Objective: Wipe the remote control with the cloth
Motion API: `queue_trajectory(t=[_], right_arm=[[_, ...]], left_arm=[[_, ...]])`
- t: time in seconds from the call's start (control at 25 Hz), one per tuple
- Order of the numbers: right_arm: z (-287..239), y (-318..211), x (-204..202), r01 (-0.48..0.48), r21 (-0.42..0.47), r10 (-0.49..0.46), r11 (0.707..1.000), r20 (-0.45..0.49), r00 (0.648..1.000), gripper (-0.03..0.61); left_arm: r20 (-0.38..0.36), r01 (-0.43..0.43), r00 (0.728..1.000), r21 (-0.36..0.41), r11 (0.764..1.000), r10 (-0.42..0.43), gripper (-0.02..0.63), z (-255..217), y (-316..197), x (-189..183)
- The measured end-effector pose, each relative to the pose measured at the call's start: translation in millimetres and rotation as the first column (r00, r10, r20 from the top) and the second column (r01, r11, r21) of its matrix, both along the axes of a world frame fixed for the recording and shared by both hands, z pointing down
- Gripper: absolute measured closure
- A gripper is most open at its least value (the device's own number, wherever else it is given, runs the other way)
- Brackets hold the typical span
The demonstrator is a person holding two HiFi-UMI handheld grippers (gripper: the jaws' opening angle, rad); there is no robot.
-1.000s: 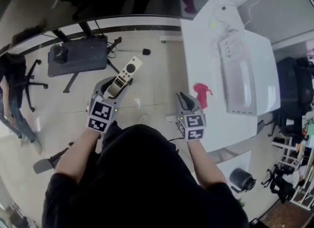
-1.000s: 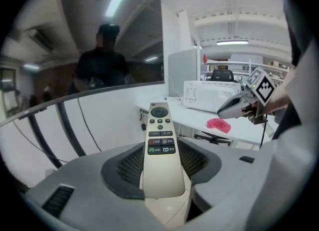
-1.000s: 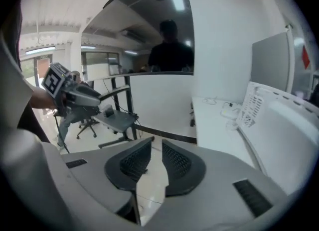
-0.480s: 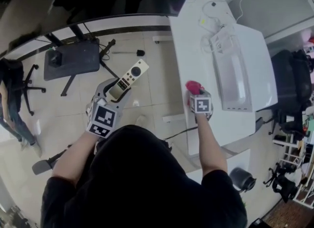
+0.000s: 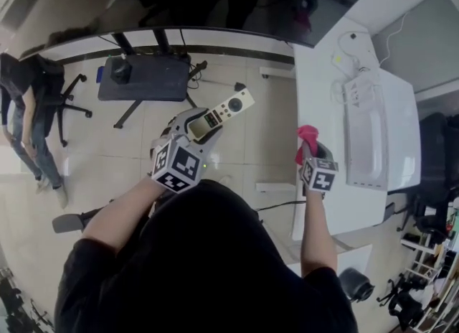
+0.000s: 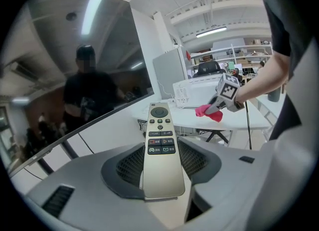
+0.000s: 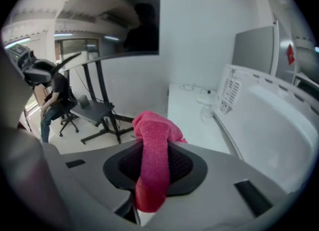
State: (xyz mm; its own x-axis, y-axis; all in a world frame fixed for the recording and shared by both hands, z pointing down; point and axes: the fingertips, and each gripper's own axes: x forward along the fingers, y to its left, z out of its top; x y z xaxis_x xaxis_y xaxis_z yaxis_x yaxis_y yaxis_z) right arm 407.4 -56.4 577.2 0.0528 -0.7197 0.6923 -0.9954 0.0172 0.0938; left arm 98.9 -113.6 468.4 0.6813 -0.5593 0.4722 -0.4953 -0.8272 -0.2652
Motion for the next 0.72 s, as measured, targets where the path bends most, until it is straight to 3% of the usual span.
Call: queue_trajectory(t=[0.08,0.16,0.32,0.48,0.64,0.72], right_arm=[[-46,-17,-49,0.105,0.102,-0.106,0.989,0.007,0.994,0.479],[-91,-29,-102,0.216,0.191,-0.221,0.957,0.002,0.975,0.479],[-162,-36,-205,0.440,0.304,-0.447,0.845,-0.047,0.893,0.479],[-194,-36,-297,0.656,0.311,-0.652,0.688,-0.133,0.747,0.479],[-188,-34,-364,0.824,0.204,-0.796,0.528,-0.218,0.565,0.479],[-185,-30,-389,0.868,0.150,-0.835,0.474,-0.234,0.497,0.479]], left_arm=[[0.010,0.005,1.000,0.017,1.000,-0.005,0.405,-2,-3,-9],[0.021,0.012,1.000,0.036,0.999,-0.013,0.405,-5,-6,-18],[0.041,0.026,0.999,0.069,0.997,-0.029,0.405,-11,-11,-33],[0.074,0.028,0.997,0.109,0.994,-0.037,0.405,-19,-15,-45],[0.128,0.015,0.991,0.165,0.986,-0.037,0.405,-25,-16,-55],[0.159,-0.002,0.987,0.202,0.979,-0.031,0.405,-27,-14,-59]])
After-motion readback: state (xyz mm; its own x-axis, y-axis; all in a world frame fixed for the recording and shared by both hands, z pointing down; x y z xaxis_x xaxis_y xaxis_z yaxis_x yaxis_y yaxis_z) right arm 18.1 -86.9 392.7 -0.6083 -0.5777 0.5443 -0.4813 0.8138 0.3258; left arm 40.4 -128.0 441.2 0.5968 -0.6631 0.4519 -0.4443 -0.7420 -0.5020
